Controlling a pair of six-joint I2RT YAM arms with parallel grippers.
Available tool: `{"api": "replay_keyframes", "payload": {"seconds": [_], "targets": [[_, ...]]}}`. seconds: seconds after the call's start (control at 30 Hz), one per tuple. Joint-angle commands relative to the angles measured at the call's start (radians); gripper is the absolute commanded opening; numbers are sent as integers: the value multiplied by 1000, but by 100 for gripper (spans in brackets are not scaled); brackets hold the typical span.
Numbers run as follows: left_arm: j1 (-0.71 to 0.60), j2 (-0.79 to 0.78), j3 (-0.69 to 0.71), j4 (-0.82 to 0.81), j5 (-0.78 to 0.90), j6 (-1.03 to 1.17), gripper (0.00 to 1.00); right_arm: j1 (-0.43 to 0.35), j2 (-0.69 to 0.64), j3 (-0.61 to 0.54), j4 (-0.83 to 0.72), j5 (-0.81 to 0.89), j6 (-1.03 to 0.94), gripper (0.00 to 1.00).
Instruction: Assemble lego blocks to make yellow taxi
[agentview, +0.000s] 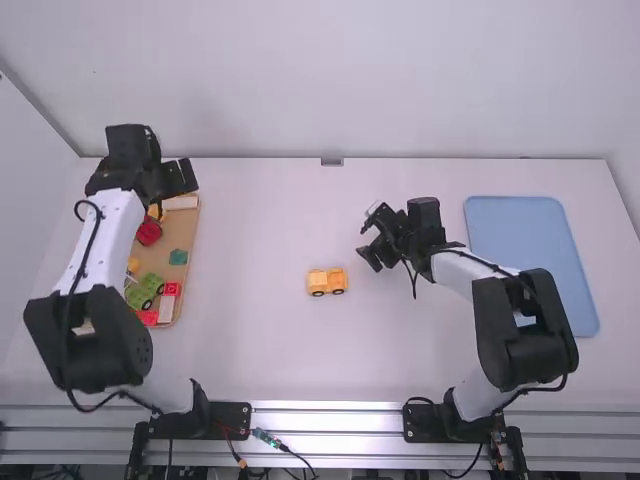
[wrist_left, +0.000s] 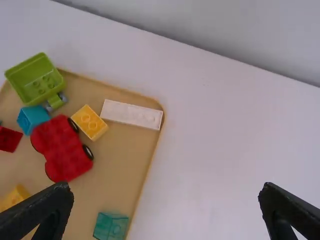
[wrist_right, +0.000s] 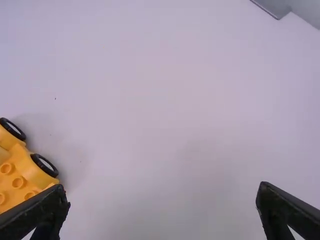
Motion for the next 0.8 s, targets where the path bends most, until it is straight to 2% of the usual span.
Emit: {"api": "replay_keyframes", "payload": {"seconds": [0.0, 0.1, 0.27, 0.37, 0.57, 0.77], "targets": [[16, 132, 172, -80, -18, -35, 99, 1, -18, 0, 0, 2, 6, 99], [50, 298, 391, -246, -17, -98, 99, 0, -18, 0, 0, 2, 6, 99], [109, 496, 631, -425, -19, -196, 99, 1, -18, 0, 0, 2, 5, 99], [155, 594, 729, -498, -6, -261, 99, 0, -18, 0, 0, 1, 0, 99], [207, 687, 745, -504, 144, -253, 99, 0, -18, 0, 0, 2, -2, 99], [210, 689, 669, -440, 145, -286, 99, 1, -18, 0, 0, 2, -2, 99]]}}
